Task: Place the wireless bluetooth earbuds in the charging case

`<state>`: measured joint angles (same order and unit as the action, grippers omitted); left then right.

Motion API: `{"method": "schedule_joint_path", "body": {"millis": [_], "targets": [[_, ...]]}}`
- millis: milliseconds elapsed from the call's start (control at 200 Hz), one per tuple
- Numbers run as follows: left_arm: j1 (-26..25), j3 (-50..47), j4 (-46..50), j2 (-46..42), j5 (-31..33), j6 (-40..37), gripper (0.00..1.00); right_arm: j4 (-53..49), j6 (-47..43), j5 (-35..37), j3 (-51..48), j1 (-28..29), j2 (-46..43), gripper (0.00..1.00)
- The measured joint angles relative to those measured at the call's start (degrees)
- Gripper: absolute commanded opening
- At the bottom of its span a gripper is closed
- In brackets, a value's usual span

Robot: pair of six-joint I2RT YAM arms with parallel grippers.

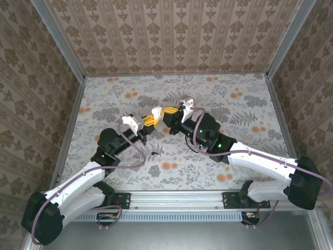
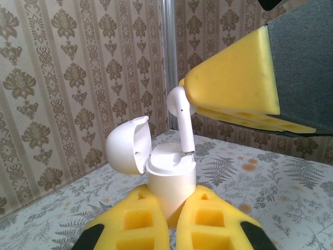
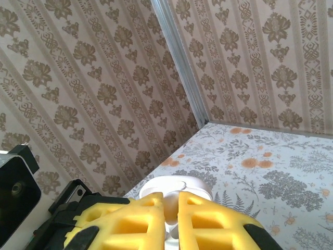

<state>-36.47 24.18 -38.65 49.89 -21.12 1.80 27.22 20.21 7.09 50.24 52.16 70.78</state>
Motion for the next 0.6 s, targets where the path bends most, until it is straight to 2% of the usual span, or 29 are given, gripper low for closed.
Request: {"method": "schedule_joint_path", "body": {"millis": [600], "targets": [[-0.26, 0.46, 0.33, 0.0, 0.66, 0.11, 0.0, -1.29, -2.62, 1.09, 0.04, 0.61, 0.59, 0.11]]}}
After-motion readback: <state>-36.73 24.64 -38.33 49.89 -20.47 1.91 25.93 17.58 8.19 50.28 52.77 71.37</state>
